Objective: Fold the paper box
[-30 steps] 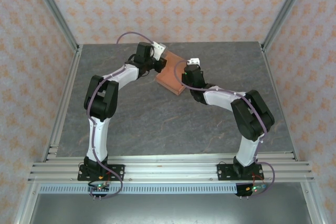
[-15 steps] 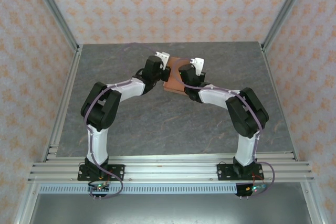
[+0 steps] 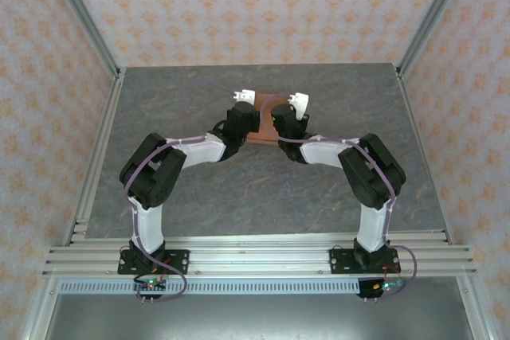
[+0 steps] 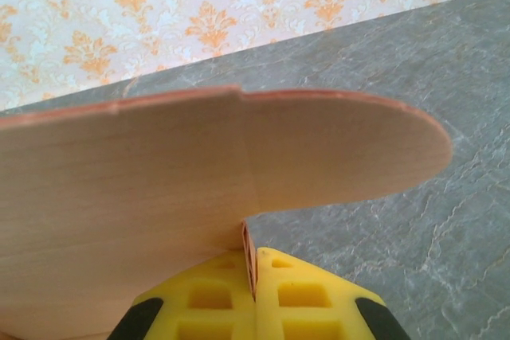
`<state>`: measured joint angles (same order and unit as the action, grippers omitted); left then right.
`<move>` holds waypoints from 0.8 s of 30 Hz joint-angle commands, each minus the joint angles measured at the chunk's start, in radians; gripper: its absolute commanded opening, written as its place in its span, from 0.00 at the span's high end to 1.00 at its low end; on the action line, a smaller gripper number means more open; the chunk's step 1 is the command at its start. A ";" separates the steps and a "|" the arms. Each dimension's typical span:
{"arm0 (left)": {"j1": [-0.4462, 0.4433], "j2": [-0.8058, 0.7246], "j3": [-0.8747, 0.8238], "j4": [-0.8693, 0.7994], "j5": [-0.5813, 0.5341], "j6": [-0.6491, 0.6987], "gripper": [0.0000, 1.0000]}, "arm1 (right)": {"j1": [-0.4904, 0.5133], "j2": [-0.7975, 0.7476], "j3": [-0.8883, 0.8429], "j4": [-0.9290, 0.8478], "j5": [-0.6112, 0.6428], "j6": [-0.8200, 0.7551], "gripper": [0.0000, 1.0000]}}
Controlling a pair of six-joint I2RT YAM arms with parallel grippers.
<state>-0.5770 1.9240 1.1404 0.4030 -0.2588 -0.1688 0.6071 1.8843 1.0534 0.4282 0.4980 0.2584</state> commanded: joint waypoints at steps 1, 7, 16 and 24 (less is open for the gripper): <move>-0.030 -0.066 -0.041 -0.037 -0.279 -0.094 1.00 | -0.009 -0.052 -0.037 0.037 0.079 0.020 1.00; -0.087 -0.072 -0.076 -0.078 -0.412 -0.201 1.00 | 0.011 -0.078 -0.057 -0.027 0.152 0.080 1.00; -0.123 -0.057 -0.063 -0.164 -0.522 -0.329 1.00 | 0.021 -0.106 -0.133 0.049 0.087 -0.007 1.00; -0.150 -0.056 -0.112 -0.129 -0.582 -0.389 1.00 | 0.021 -0.112 -0.221 0.145 0.050 -0.034 1.00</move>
<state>-0.7406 1.8854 1.0645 0.3050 -0.6350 -0.4961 0.6548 1.7954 0.8749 0.5575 0.4526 0.2234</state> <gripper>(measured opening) 0.046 0.038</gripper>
